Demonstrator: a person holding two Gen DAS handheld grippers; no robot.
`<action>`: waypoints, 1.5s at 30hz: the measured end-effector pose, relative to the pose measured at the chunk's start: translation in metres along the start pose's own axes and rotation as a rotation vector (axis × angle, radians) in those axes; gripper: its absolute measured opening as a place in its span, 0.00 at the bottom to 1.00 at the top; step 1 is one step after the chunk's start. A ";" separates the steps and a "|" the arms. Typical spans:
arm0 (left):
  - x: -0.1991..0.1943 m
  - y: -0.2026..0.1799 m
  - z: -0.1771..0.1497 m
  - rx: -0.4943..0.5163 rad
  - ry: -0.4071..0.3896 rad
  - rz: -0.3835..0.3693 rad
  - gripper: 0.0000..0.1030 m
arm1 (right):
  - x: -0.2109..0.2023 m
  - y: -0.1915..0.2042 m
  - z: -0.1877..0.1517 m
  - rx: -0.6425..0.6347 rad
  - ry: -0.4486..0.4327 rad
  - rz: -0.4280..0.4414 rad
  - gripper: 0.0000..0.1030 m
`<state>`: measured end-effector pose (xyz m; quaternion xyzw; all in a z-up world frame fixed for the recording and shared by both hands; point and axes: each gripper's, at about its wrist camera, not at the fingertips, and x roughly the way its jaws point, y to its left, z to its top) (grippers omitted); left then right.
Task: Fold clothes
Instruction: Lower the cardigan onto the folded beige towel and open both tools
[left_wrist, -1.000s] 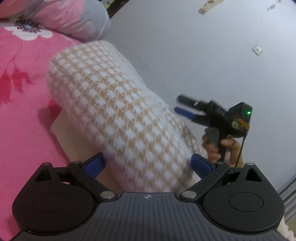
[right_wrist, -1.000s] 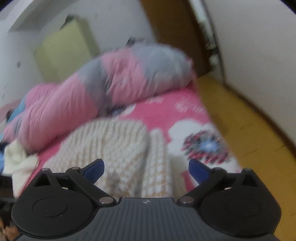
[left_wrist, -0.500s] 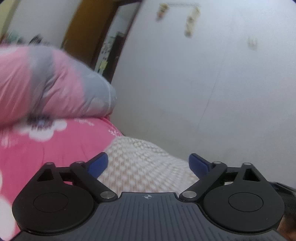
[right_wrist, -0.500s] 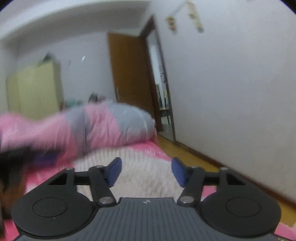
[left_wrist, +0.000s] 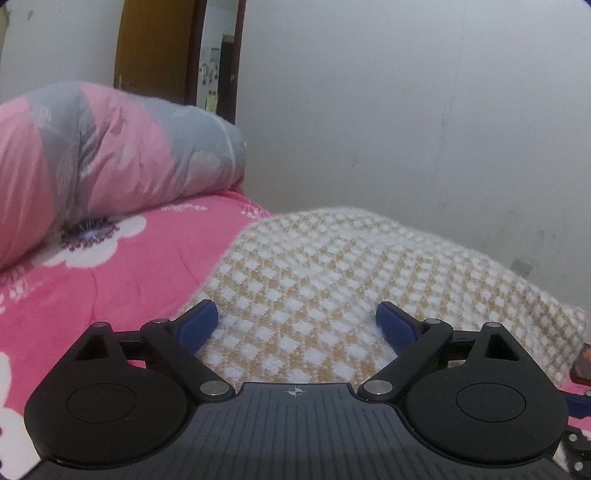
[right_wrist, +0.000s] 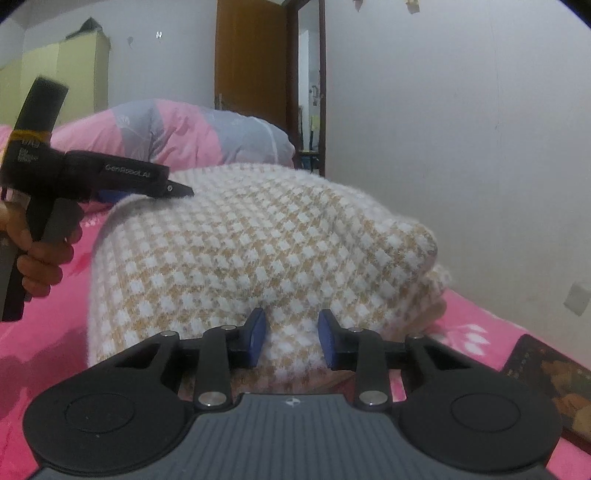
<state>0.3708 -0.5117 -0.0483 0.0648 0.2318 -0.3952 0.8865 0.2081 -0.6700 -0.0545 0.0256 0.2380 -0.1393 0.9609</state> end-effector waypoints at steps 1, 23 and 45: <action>-0.003 -0.002 0.002 0.008 -0.013 0.016 0.91 | -0.004 0.003 0.005 -0.016 0.011 -0.007 0.32; -0.067 -0.109 -0.046 0.559 -0.039 -0.185 0.91 | 0.056 -0.129 0.036 0.561 0.063 -0.015 0.00; -0.265 -0.031 -0.070 0.019 0.011 -0.226 0.95 | -0.195 -0.024 0.013 0.433 -0.043 0.227 0.32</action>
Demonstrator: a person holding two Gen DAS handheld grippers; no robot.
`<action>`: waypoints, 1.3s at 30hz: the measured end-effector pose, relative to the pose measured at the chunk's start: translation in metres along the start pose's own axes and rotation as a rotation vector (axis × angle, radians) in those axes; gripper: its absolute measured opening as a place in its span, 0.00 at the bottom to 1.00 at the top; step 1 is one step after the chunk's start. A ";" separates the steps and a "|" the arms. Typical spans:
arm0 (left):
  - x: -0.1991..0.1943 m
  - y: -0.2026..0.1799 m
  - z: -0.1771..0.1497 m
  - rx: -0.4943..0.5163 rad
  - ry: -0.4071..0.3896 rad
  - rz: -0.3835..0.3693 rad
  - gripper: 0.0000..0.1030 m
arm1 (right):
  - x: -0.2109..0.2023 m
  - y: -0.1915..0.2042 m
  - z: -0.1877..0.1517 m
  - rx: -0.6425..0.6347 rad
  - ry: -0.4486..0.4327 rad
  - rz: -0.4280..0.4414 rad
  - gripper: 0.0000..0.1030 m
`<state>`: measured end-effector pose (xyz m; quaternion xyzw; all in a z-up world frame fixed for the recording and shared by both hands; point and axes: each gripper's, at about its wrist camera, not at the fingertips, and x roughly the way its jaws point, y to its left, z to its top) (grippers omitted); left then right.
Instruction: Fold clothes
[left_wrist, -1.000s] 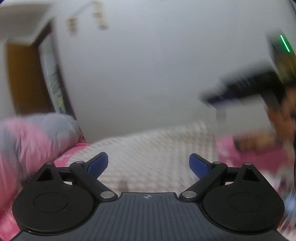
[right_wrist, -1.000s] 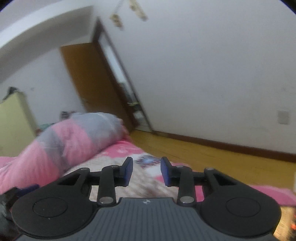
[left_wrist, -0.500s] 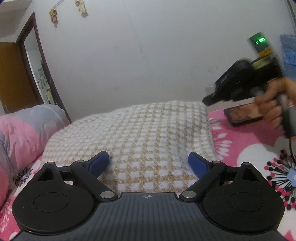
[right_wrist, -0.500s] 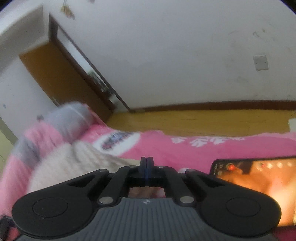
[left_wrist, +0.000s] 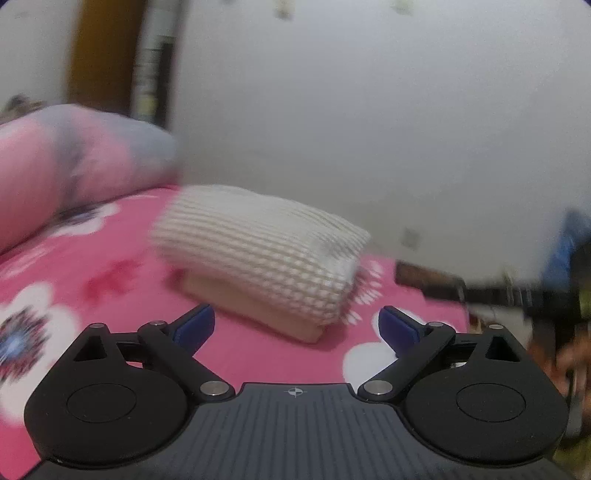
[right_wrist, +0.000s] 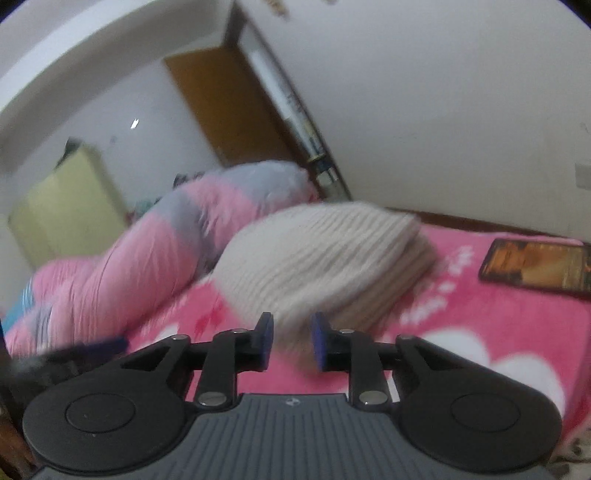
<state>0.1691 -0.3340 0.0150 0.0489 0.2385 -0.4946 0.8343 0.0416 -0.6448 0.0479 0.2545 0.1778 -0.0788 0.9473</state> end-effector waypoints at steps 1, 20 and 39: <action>-0.017 0.001 -0.003 -0.036 -0.015 0.023 0.98 | -0.010 0.011 -0.008 -0.025 0.007 -0.001 0.38; -0.139 -0.039 -0.053 -0.237 0.032 0.388 1.00 | -0.146 0.132 -0.085 -0.304 -0.062 -0.300 1.00; -0.151 -0.061 -0.065 -0.190 0.018 0.465 1.00 | -0.161 0.148 -0.087 -0.263 -0.053 -0.432 1.00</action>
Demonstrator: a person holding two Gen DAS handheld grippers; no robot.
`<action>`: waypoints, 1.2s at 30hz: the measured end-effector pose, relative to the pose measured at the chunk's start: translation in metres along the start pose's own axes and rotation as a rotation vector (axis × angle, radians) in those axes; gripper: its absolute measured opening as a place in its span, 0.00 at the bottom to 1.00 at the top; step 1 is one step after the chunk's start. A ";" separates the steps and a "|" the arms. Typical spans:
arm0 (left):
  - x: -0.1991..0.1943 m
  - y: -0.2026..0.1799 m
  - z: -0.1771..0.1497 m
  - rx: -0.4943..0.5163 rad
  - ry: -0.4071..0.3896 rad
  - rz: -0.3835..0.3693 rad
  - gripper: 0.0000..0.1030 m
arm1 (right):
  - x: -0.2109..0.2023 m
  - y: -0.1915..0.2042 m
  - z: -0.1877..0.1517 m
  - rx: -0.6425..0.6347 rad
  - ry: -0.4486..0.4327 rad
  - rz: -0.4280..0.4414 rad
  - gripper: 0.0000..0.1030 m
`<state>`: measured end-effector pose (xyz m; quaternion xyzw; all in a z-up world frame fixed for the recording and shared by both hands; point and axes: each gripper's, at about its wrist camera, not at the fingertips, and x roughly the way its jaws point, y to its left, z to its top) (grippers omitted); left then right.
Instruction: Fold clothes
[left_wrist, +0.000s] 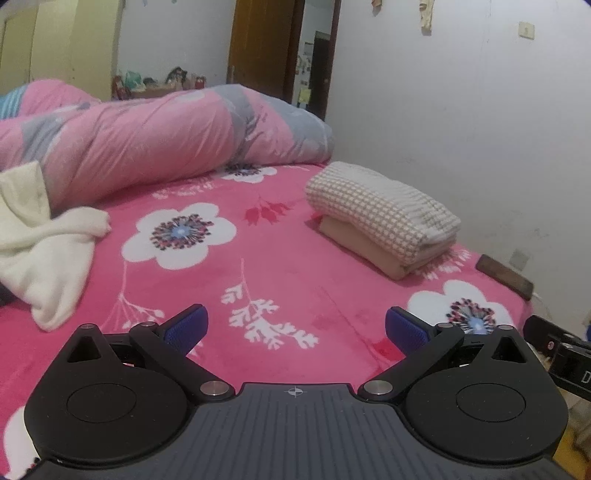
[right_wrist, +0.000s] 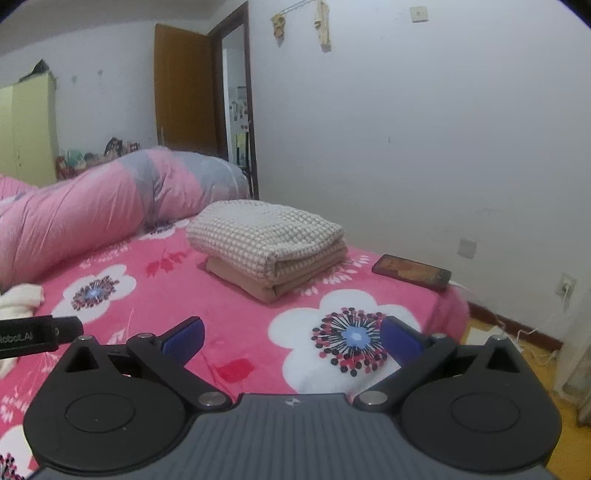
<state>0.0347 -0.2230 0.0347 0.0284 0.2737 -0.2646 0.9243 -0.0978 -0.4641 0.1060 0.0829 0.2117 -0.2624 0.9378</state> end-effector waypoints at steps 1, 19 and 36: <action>0.000 0.000 -0.001 0.004 -0.002 0.002 1.00 | 0.000 0.002 -0.001 -0.008 0.000 0.004 1.00; -0.008 -0.007 -0.015 0.019 0.038 0.008 1.00 | -0.001 -0.001 -0.003 -0.008 0.021 0.023 1.00; -0.013 -0.009 -0.014 0.030 0.029 0.007 1.00 | -0.001 0.005 -0.008 -0.052 0.015 0.019 1.00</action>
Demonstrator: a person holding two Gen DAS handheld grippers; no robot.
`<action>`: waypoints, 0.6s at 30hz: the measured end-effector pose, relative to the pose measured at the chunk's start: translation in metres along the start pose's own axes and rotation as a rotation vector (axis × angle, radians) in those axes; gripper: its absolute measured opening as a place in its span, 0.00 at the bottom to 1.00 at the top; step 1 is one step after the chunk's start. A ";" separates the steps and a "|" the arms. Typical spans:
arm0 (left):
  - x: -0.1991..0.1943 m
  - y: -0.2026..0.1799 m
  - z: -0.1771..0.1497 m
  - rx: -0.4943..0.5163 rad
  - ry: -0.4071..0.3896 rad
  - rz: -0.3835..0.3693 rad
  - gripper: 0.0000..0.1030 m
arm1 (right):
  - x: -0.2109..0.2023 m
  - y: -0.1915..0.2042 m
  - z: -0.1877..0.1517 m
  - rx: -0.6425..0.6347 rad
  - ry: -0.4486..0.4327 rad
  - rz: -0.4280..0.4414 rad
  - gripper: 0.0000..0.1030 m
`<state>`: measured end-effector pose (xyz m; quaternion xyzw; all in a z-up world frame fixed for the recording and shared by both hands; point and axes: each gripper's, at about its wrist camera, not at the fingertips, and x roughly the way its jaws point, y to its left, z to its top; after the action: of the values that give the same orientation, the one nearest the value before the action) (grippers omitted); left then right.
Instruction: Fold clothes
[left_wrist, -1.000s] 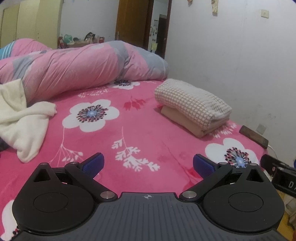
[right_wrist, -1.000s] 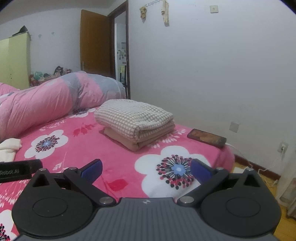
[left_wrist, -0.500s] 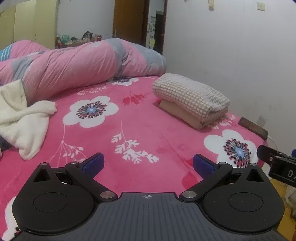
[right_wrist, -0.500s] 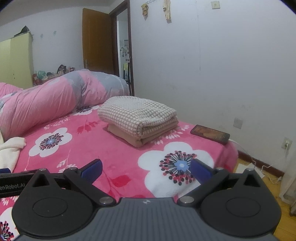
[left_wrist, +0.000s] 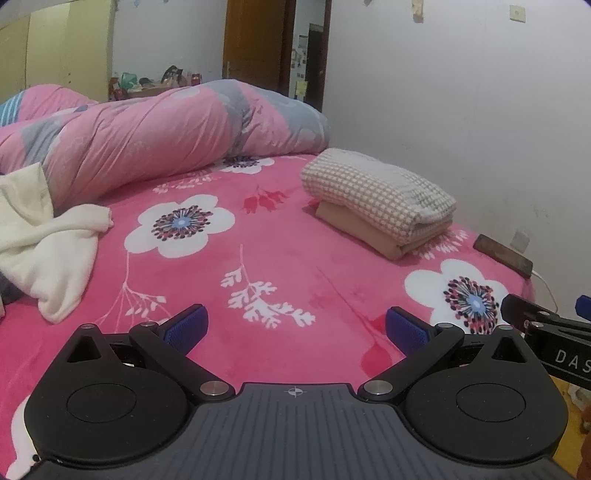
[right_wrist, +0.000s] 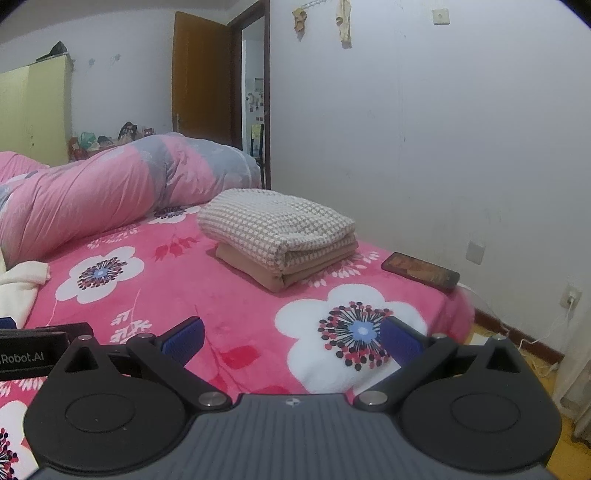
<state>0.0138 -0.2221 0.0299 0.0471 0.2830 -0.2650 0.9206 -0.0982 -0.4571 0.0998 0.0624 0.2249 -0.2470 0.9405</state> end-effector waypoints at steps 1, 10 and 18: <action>0.000 0.001 0.000 -0.002 0.000 0.001 1.00 | 0.000 0.000 0.000 -0.002 0.000 0.000 1.00; 0.002 0.005 0.000 -0.015 0.005 0.005 1.00 | 0.003 0.005 -0.002 -0.017 0.011 0.001 1.00; 0.003 0.005 0.001 -0.014 0.006 0.000 1.00 | 0.007 0.006 -0.001 -0.022 0.017 0.007 1.00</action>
<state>0.0192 -0.2191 0.0285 0.0415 0.2876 -0.2631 0.9200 -0.0903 -0.4547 0.0960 0.0549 0.2353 -0.2409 0.9400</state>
